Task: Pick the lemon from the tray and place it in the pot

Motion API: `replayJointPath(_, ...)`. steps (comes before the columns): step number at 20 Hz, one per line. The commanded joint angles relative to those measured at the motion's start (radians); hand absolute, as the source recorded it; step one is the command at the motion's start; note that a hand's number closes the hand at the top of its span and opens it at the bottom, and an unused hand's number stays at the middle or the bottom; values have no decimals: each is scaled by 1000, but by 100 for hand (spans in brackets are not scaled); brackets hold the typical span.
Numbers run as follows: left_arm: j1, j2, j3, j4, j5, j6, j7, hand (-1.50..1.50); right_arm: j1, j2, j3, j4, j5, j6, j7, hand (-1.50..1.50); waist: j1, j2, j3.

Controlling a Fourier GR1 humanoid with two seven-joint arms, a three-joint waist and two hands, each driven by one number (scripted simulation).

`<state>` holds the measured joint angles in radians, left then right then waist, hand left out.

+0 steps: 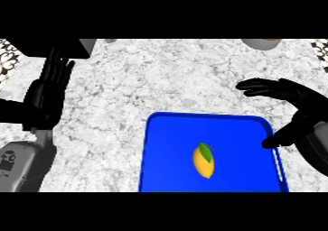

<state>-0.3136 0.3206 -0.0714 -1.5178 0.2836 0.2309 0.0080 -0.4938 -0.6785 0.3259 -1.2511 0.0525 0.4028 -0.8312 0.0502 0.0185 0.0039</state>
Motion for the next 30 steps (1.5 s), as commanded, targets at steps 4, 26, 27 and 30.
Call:
replayJointPath(4, 30, 8, 18, 23, -7, -18, -23, 0, -107, -43, 175, 37, 270, -3, -127, -150, -18, -12, -4)
replayJointPath(26, 47, -60, 61, -19, -95, -18, 6, 0, 18, 127, 244, 8, 600, -25, -17, -150, -49, -19, -4)
replayJointPath(27, -2, -49, 87, 53, -74, -51, 6, 0, -35, 222, 243, 111, 627, -60, 4, -150, -46, -17, -4)
replayJointPath(30, 51, -74, 90, 35, -77, -62, -46, 0, 54, 214, 250, 35, 648, -97, -23, -150, -48, -18, -4)
